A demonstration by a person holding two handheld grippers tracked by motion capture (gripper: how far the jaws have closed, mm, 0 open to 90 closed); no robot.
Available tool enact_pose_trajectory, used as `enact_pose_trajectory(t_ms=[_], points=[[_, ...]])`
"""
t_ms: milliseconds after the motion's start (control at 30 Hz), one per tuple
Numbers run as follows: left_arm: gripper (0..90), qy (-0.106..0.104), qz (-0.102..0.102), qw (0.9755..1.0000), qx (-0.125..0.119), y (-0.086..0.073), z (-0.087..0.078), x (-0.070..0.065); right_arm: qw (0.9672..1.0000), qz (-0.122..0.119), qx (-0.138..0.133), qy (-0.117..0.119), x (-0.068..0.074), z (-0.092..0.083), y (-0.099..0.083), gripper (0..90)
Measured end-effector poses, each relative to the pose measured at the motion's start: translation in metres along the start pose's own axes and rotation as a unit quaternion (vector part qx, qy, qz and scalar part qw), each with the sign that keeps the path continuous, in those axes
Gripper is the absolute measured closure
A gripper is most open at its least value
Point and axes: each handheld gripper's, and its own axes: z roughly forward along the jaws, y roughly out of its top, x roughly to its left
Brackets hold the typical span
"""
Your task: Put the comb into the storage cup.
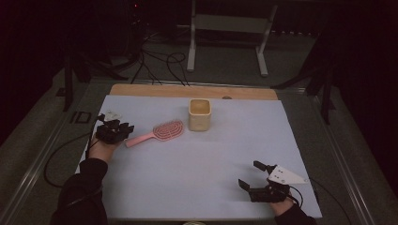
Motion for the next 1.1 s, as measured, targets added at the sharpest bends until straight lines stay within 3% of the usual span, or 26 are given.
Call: enact_pose_trajectory(t_ms=[200, 367, 533, 633, 867, 933, 1100], points=[[77.8, 0.000, 0.002, 0.9998, 0.018, -0.003, 0.009, 0.001, 1.0000, 0.000, 0.000, 0.000, 0.000, -0.001, 0.000, 9.1], [89.3, -0.001, 0.004, 0.9995, 0.032, -0.005, 0.015, 0.001, 1.0000, 0.002, 0.001, 0.000, 0.000, 0.000, 0.000, 9.1], [90.0, 0.001, 0.009, 0.9989, 0.046, -0.007, 0.023, 0.003, 1.0000, 0.002, 0.003, 0.000, -0.001, 0.000, -0.001, 9.1], [90.0, 0.004, 0.024, 0.9979, 0.060, -0.007, 0.028, 0.003, 1.0000, 0.003, 0.001, 0.001, -0.001, 0.000, -0.001, 9.1], [90.0, 0.001, 0.028, 0.9969, 0.073, -0.008, 0.037, 0.000, 1.0000, 0.006, 0.002, 0.003, -0.002, 0.000, -0.001, 9.1], [90.0, 0.005, 0.039, 0.9958, 0.083, -0.010, 0.040, -0.002, 1.0000, 0.005, 0.004, 0.001, -0.002, 0.000, -0.001, 9.1], [90.0, -0.003, 0.035, 0.9956, 0.087, -0.012, 0.039, -0.003, 1.0000, 0.005, 0.004, 0.002, -0.002, 0.000, -0.001, 9.1]])
